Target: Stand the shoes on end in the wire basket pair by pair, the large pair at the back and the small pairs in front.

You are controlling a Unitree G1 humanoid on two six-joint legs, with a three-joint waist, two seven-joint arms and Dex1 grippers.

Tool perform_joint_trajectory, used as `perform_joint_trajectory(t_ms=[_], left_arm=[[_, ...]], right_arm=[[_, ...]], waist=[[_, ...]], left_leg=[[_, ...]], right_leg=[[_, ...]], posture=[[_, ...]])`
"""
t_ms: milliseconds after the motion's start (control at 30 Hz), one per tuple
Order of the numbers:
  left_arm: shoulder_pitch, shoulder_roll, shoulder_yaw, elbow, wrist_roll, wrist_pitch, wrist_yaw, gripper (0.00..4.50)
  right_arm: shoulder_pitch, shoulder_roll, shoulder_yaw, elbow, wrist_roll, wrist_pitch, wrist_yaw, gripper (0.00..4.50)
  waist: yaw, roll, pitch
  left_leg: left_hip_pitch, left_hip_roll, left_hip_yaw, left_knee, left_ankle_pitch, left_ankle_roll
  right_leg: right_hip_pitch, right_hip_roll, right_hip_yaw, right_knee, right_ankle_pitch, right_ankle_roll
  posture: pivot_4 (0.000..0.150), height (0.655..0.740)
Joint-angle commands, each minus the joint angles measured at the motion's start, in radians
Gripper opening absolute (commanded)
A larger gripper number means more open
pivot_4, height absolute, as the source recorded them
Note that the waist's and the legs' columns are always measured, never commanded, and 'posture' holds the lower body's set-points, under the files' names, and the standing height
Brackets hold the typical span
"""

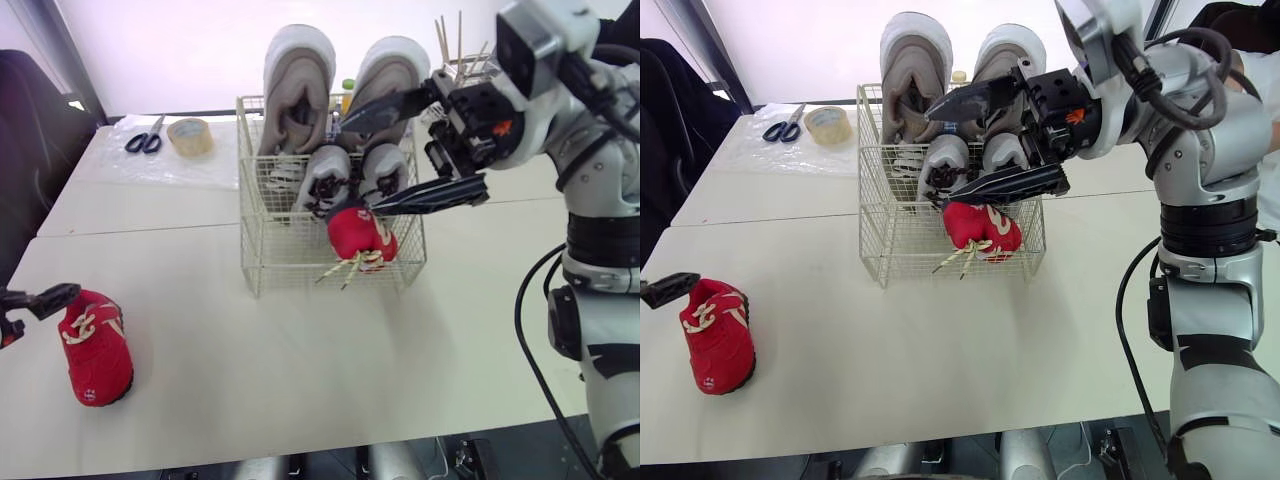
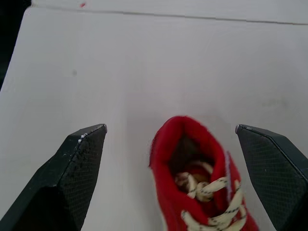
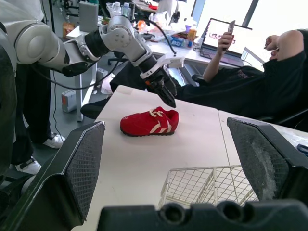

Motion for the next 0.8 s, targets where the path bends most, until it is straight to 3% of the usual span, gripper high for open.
perform_joint_trajectory(t_ms=[33,500,600,800], left_arm=[[0.007,-0.011,0.014,0.037,0.04,-0.01,-0.002,4.5],[-0.056,-0.086,-0.192,0.238,0.148,-0.155,-0.054,4.5],[-0.094,-0.092,-0.246,0.282,0.171,-0.178,-0.061,3.68],[-0.126,-0.084,-0.245,0.286,0.172,-0.183,-0.069,0.73]], right_arm=[[-0.031,-0.015,-0.011,-0.018,-0.006,-0.015,-0.005,4.44],[-0.013,-0.056,-0.024,-0.065,-0.01,0.0,-0.045,4.44],[-0.015,-0.062,-0.02,-0.064,-0.018,-0.005,-0.047,4.5],[-0.019,-0.073,-0.019,-0.057,-0.029,-0.008,-0.046,4.5]], waist=[[0.0,0.0,0.0],[0.0,0.0,-0.001],[0.002,0.0,-0.001],[0.0,0.001,-0.001]], left_leg=[[0.0,0.0,0.0,0.0,0.0,0.0],[0.0,0.0,0.0,0.0,0.0,0.0],[0.0,0.0,0.0,0.0,0.0,0.0],[0.0,0.0,0.0,0.0,0.0,0.0]], right_leg=[[0.0,0.0,0.0,0.0,0.0,0.0],[0.0,-0.001,0.0,0.0,0.0,0.0],[0.0,-0.001,0.0,0.0,0.0,0.0],[0.0,-0.001,0.0,0.001,0.0,0.0]], posture=[[0.15,0.74],[0.15,0.74],[0.15,0.74],[0.15,0.74]])
